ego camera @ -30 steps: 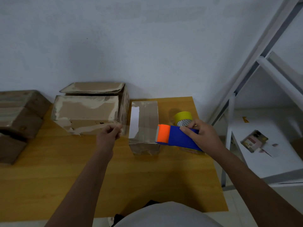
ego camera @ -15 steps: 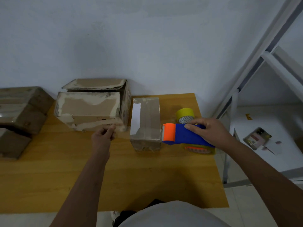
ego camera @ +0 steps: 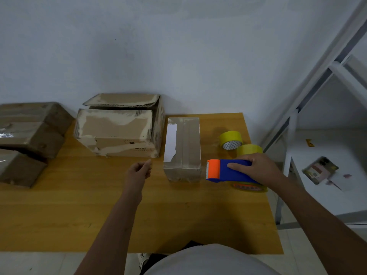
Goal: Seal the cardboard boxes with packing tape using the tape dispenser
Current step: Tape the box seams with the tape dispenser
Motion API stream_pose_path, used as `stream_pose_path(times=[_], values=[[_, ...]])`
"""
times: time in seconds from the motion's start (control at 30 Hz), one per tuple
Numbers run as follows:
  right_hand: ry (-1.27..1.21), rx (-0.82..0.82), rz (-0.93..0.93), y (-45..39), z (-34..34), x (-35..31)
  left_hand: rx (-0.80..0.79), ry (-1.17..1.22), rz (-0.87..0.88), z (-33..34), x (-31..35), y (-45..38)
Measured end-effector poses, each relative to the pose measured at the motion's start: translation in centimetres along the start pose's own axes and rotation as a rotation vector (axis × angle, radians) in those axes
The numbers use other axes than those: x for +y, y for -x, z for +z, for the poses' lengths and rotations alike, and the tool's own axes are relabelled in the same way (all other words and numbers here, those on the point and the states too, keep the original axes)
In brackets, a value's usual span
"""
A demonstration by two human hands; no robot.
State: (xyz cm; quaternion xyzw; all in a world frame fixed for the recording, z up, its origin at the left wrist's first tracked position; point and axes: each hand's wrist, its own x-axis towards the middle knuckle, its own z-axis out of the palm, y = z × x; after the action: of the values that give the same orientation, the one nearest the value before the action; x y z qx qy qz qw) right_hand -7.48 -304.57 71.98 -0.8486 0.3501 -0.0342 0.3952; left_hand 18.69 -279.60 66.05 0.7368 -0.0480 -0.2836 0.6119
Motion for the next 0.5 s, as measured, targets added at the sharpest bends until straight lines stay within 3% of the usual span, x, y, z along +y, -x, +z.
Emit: stream_pose_path(times=[0.5], values=[[0.132, 0.03, -0.008, -2.5, -0.2, 0.7, 0.091, -0.197, -0.059, 2.7, -0.7, 0.5]])
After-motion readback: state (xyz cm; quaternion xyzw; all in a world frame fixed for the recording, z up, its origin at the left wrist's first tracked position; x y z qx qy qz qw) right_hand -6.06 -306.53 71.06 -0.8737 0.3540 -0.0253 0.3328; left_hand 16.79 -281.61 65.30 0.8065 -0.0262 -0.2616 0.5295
